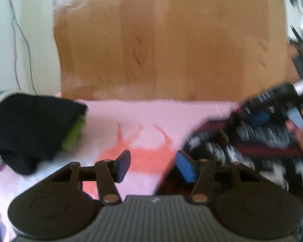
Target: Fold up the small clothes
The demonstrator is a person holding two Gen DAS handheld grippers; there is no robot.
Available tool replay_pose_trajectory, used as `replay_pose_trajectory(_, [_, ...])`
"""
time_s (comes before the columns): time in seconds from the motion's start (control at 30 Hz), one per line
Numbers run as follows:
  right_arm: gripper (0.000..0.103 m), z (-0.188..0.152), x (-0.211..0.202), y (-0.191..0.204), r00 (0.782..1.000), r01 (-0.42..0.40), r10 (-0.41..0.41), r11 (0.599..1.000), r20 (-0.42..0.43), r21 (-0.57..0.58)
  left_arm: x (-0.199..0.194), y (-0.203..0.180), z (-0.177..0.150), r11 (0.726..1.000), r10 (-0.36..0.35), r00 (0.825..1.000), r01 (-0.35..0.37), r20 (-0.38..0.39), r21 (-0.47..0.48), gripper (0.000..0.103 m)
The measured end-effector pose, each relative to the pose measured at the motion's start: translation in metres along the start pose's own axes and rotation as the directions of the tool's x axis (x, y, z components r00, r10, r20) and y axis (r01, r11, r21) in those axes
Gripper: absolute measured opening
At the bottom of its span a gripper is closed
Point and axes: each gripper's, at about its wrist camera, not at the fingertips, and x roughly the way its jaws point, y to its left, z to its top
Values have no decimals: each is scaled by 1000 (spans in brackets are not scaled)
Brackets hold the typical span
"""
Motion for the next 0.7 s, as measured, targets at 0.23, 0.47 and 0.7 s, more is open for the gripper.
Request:
replay_pose_trajectory(0.23, [64, -19, -160, -62, 975, 113, -95, 990, 199, -79, 4, -12, 6, 983, -100, 995, 98, 8, 156, 88])
replay_pose_trajectory(0.47, [71, -71, -219, -122, 946, 281, -276, 960, 170, -2, 32, -16, -10, 986, -104, 987, 118, -122, 115, 42])
replay_pose_trajectory(0.7, [69, -73, -190, -137, 943, 273, -286, 957, 170, 98, 54, -19, -3, 994, -26, 989, 41, -143, 103, 7])
